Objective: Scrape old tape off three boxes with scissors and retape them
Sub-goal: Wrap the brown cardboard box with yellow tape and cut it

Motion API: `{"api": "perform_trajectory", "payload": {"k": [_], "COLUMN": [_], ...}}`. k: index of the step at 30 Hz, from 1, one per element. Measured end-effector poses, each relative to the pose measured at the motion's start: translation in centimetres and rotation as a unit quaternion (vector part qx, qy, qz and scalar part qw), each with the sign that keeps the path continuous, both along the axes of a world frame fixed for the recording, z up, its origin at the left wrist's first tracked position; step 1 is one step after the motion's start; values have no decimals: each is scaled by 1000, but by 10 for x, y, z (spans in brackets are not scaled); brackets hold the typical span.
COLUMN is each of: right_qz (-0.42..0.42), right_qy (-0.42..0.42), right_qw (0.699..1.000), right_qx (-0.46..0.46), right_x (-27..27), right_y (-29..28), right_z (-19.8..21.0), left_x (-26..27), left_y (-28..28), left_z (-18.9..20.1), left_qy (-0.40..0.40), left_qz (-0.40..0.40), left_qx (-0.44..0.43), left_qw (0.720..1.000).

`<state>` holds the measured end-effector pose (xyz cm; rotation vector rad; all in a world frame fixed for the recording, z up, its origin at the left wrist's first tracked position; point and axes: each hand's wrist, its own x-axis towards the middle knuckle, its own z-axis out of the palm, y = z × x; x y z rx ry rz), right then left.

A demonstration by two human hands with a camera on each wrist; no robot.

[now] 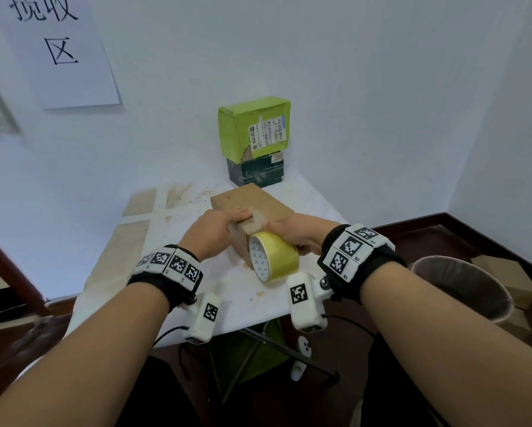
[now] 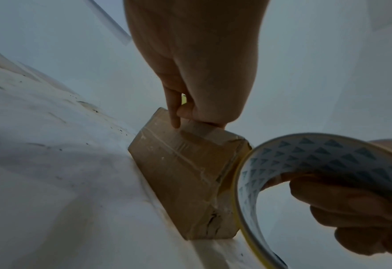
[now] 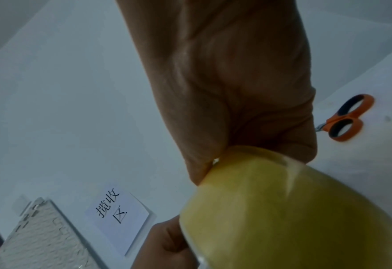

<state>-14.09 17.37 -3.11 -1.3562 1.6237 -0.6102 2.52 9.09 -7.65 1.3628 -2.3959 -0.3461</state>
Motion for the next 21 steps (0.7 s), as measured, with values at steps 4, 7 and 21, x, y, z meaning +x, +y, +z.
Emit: {"api": "perform_trajectory", "payload": {"k": [4, 7, 21], "right_qz": [32, 54, 58], "right_qy": [100, 188, 199], "right_qw": [994, 981, 978], "right_qx": [-17, 15, 30], "right_x": [1, -1, -5], "right_y": [-4, -7, -32], "right_z": [-3, -13, -41], "left_x": [1, 3, -19], "left_y": [-4, -7, -5], "left_z": [-1, -4, -4], "left_qy": [1, -1, 25], "left_qz": [-11, -19, 63], "left_qx": [-8, -14, -57], "left_qw": [1000, 1000, 996]}}
